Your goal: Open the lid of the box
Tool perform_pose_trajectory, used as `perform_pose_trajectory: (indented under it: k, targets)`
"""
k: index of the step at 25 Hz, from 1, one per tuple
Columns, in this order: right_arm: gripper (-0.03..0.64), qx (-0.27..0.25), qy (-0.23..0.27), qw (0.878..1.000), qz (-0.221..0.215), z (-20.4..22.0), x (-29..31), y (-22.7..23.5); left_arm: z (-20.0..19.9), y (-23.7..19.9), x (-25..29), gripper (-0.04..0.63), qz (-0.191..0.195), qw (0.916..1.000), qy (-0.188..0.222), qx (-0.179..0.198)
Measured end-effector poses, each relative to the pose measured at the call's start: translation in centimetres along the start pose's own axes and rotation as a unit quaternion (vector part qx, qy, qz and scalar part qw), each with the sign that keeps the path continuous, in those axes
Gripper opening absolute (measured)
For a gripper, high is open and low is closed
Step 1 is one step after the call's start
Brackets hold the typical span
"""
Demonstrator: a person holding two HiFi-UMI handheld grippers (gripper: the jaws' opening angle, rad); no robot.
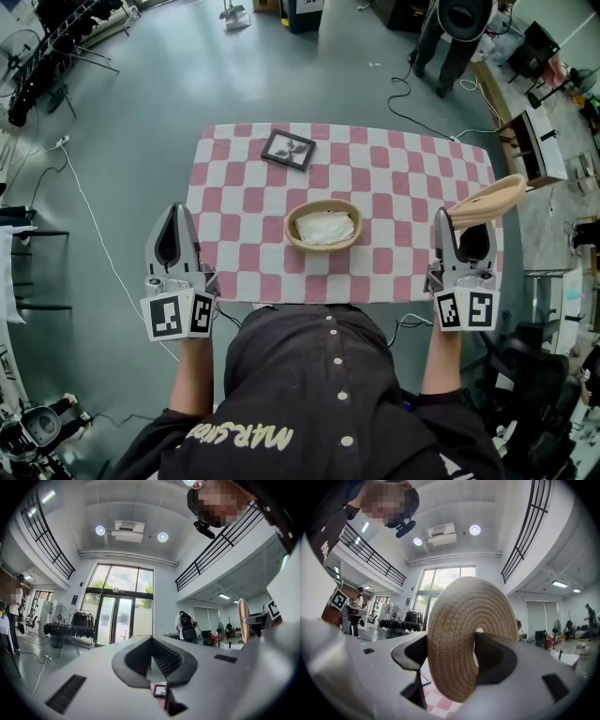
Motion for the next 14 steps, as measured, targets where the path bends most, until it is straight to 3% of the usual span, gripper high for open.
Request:
perform_pose_trajectory:
  k: [14]
  targets:
    - [0.295, -0.005, -0.002, 1.000, -0.006, 0.10, 0.06, -0.61, -0.08, 0.16, 0.02, 0.011, 0.003, 1.0000, 0.001, -0.001]
Point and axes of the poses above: the fingertips, and each gripper's own axes: x forward along the fingers, y to its right, z out of its underside, the point moved 1 cm from there along -x, backward along the fingers, and after that the axes turned 9 degrees about -y, right-handed, at the moved point
